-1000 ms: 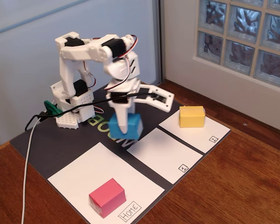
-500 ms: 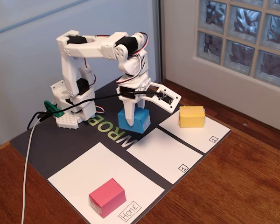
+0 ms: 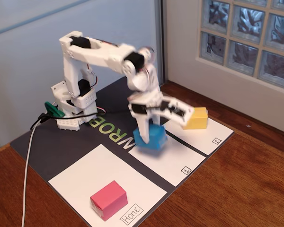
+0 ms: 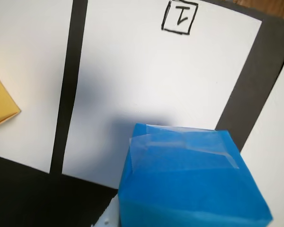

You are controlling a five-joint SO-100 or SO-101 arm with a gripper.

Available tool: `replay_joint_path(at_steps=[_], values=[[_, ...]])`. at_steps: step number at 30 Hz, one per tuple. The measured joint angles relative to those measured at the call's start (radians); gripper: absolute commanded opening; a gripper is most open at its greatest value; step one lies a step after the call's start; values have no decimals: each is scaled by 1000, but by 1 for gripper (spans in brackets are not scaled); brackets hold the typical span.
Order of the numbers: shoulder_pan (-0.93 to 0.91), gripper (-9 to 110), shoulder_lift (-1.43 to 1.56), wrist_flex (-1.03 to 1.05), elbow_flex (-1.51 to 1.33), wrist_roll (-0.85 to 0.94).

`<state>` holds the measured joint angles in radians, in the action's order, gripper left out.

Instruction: Move box blue to zone 1

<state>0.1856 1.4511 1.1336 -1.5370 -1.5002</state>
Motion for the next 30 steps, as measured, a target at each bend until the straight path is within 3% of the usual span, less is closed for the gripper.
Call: replay_joint_path(at_steps=[17, 22, 30], values=[[63, 0, -302, -35, 218, -176], [64, 28, -339, -32, 259, -183], [64, 39, -357, -18, 265, -186]])
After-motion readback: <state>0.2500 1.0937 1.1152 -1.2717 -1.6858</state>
